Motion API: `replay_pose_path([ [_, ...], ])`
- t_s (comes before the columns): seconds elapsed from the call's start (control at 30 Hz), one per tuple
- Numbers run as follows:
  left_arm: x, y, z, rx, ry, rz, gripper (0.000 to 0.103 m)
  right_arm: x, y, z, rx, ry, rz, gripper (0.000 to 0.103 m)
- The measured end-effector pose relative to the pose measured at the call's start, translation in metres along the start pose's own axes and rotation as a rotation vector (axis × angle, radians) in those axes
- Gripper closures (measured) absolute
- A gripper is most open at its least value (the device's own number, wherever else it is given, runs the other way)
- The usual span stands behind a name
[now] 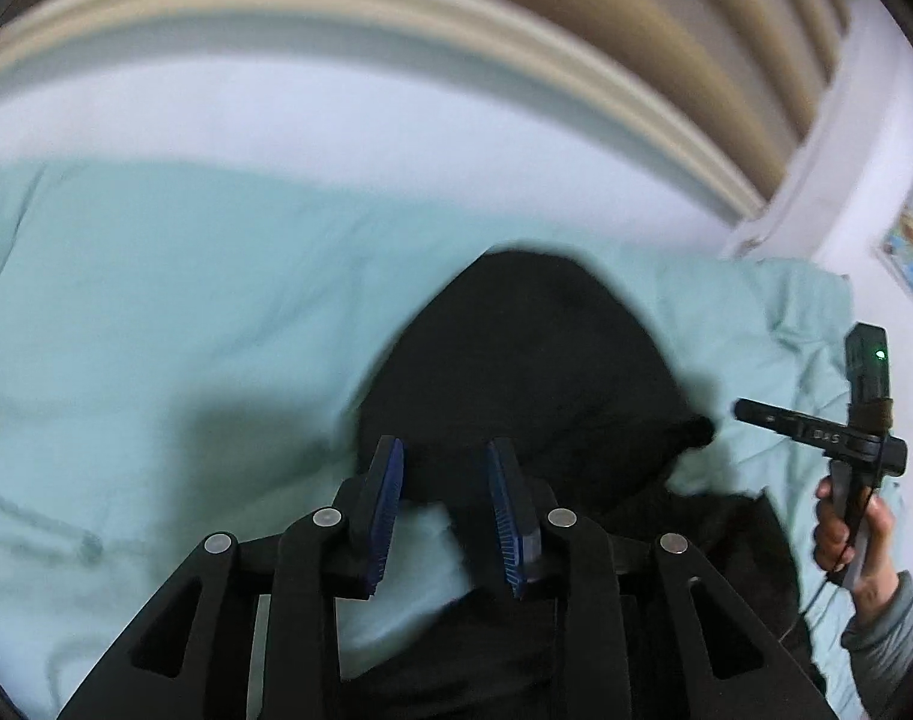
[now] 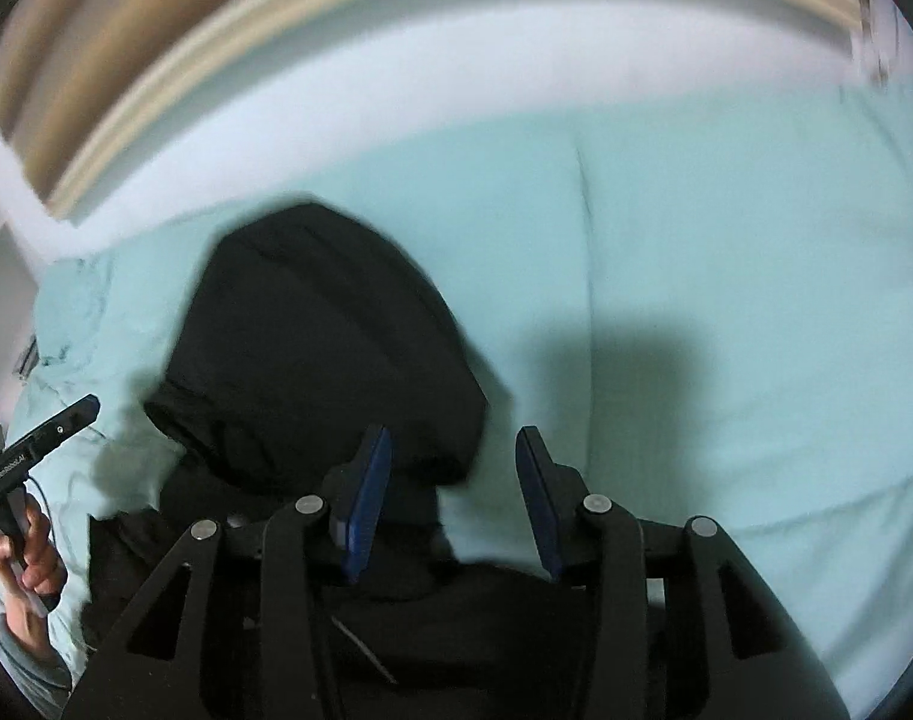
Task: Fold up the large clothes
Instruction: 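Lift the hood with both grippers and fold it toward the jacket body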
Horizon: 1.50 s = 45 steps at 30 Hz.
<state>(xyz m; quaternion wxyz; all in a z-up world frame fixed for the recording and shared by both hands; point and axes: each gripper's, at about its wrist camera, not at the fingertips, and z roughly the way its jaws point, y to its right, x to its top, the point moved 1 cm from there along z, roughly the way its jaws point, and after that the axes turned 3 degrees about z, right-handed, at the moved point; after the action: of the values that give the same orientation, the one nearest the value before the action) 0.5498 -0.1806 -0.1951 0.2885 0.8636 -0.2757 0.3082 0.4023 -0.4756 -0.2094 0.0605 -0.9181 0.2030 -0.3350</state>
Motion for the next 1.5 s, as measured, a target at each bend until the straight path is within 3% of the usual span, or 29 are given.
replay_pose_path([
  [0.07, 0.023, 0.023, 0.014, -0.021, 0.02, 0.019, 0.062, 0.012, -0.013, -0.004, 0.031, 0.044, -0.014, 0.057],
  [0.13, 0.035, 0.031, 0.041, -0.051, -0.013, 0.024, 0.06, 0.024, -0.031, 0.008, 0.028, 0.046, -0.028, 0.057],
  [0.2, 0.038, 0.028, 0.076, -0.062, -0.082, -0.001, 0.06, 0.03, -0.042, 0.037, 0.019, 0.006, -0.025, 0.057],
  [0.3, 0.015, 0.016, 0.122, -0.029, -0.214, -0.025, 0.06, 0.019, -0.038, 0.084, 0.013, -0.095, -0.005, 0.057],
  [0.37, -0.006, 0.005, 0.156, -0.016, -0.346, -0.028, 0.06, 0.006, -0.024, 0.104, -0.012, -0.137, -0.017, 0.066],
  [0.43, -0.012, -0.001, 0.163, -0.033, -0.372, -0.068, 0.06, -0.007, -0.02, 0.124, -0.072, -0.189, -0.05, 0.079],
  [0.57, -0.005, 0.004, 0.149, -0.03, -0.327, -0.067, 0.06, -0.009, -0.006, 0.127, -0.07, -0.213, 0.017, 0.082],
  [0.7, -0.003, 0.022, 0.112, -0.031, -0.233, -0.005, 0.059, -0.005, -0.015, 0.089, -0.008, -0.162, -0.007, 0.073],
  [0.8, -0.001, 0.024, 0.088, -0.106, -0.127, -0.038, 0.051, -0.004, -0.024, 0.067, 0.047, -0.103, -0.028, 0.055],
  [0.87, -0.003, 0.017, 0.088, -0.074, -0.093, -0.06, 0.046, -0.004, -0.029, 0.068, 0.037, -0.086, -0.05, 0.04],
  [0.97, -0.018, -0.002, 0.127, 0.005, -0.238, -0.096, 0.05, -0.013, -0.026, 0.102, -0.053, -0.171, -0.064, 0.044],
  [1.1, -0.024, 0.008, 0.14, 0.054, -0.273, -0.038, 0.05, -0.027, -0.016, 0.122, -0.048, -0.195, -0.058, 0.046],
  [1.23, -0.016, 0.015, 0.119, 0.034, -0.211, -0.028, 0.05, -0.025, 0.004, 0.096, -0.028, -0.196, -0.06, 0.046],
  [1.33, -0.005, 0.007, 0.086, -0.027, -0.114, -0.059, 0.049, -0.016, 0.013, 0.07, 0.049, -0.159, -0.041, 0.044],
  [1.4, 0.007, -0.001, 0.072, -0.03, -0.067, -0.056, 0.046, -0.007, 0.023, 0.055, 0.089, -0.123, -0.021, 0.044],
  [1.5, 0.023, -0.02, 0.069, -0.011, -0.063, -0.044, 0.04, 0.005, 0.037, 0.047, 0.101, -0.095, -0.005, 0.037],
])
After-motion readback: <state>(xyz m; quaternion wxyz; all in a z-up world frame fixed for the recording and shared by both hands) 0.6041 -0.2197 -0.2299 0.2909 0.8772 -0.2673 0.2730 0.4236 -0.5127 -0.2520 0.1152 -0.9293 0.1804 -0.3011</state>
